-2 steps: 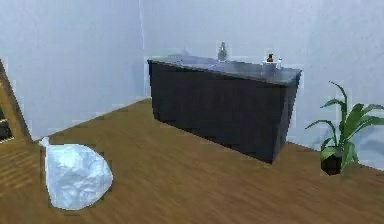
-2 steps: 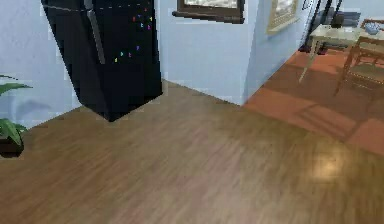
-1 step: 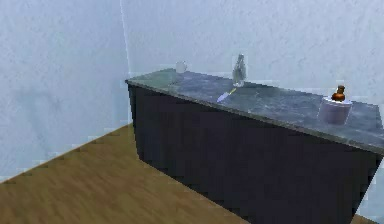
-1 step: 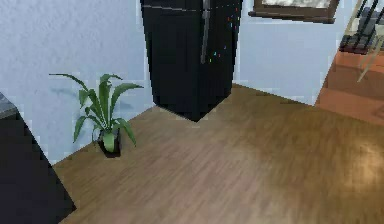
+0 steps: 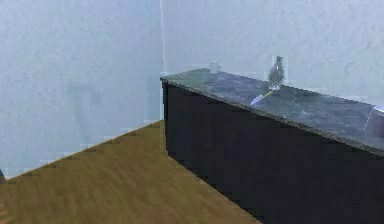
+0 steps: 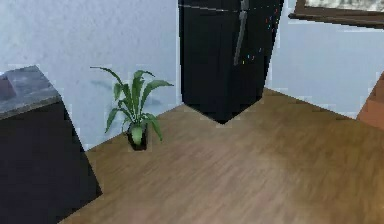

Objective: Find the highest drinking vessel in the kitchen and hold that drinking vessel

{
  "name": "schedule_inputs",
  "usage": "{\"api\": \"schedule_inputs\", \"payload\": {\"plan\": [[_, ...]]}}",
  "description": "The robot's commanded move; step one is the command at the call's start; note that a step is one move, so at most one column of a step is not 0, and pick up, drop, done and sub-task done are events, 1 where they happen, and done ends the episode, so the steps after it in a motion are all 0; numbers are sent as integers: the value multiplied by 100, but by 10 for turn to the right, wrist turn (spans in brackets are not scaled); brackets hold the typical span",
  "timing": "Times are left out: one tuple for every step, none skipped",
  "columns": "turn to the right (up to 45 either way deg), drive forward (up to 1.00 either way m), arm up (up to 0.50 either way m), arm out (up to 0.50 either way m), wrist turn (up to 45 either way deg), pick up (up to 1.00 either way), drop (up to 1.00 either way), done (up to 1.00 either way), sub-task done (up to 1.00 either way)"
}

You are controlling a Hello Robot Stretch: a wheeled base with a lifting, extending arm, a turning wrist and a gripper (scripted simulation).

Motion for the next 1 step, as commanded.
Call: {"api": "schedule_inputs", "payload": {"plan": [[0, 30, 0, 0, 0, 0, 0, 0, 0]]}}
